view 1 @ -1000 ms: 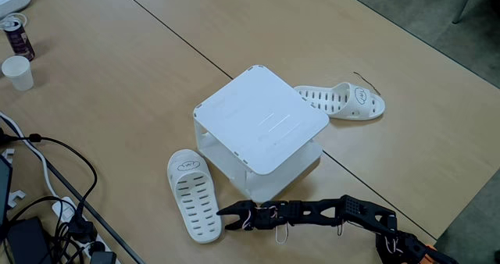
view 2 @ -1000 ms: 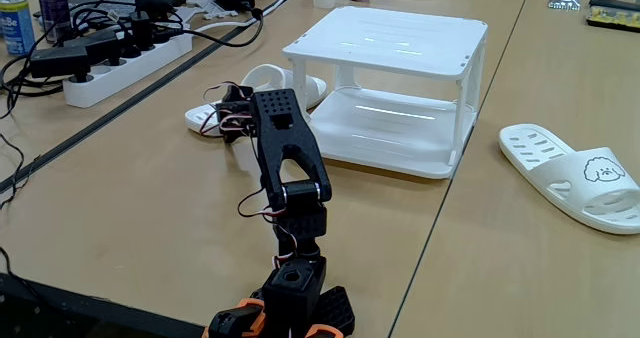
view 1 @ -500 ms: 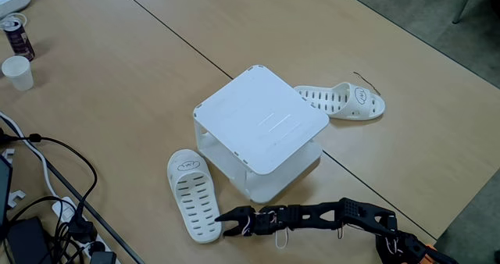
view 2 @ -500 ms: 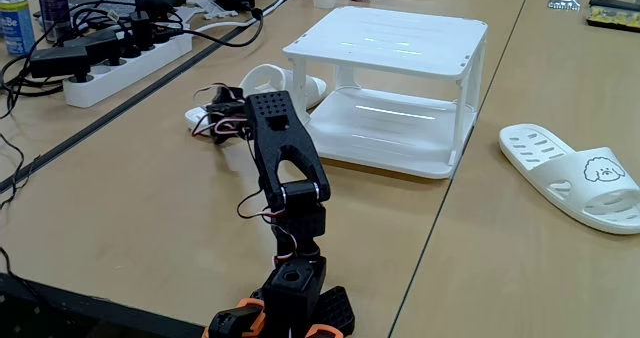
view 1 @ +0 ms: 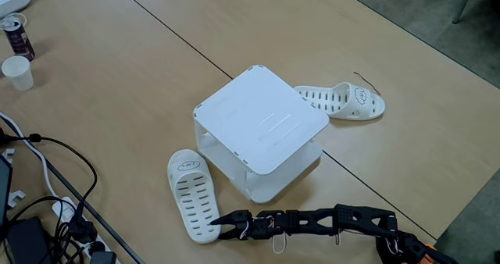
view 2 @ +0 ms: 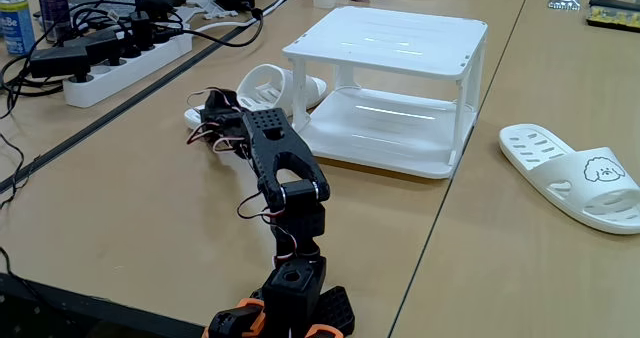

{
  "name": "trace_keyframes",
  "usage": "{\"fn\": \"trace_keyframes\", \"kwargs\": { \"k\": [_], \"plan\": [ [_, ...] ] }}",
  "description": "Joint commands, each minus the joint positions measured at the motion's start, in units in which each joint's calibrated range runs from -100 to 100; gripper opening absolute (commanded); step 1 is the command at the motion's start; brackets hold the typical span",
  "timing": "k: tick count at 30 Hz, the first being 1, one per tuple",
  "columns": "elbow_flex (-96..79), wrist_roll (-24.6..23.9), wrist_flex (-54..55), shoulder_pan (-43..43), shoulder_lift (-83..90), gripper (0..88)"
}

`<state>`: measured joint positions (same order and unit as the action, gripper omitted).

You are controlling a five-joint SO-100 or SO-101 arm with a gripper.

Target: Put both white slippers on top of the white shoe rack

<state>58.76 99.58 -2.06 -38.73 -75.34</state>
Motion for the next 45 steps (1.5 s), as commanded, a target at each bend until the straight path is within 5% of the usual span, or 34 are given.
{"fn": "trace_keyframes", "kwargs": {
  "k": [1,6,13,34,45],
  "plan": [
    [2.81,0.42,-0.27,0.08,0.08,27.2],
    [2.27,0.42,-0.36,0.08,-0.01,25.7],
    [2.81,0.42,-0.36,0.08,-2.36,0.2],
    [24.37,0.42,-0.61,-1.57,-2.28,0.8],
    [41.06,0.42,-13.56,-7.41,-2.11,0.8]
  ]
}}
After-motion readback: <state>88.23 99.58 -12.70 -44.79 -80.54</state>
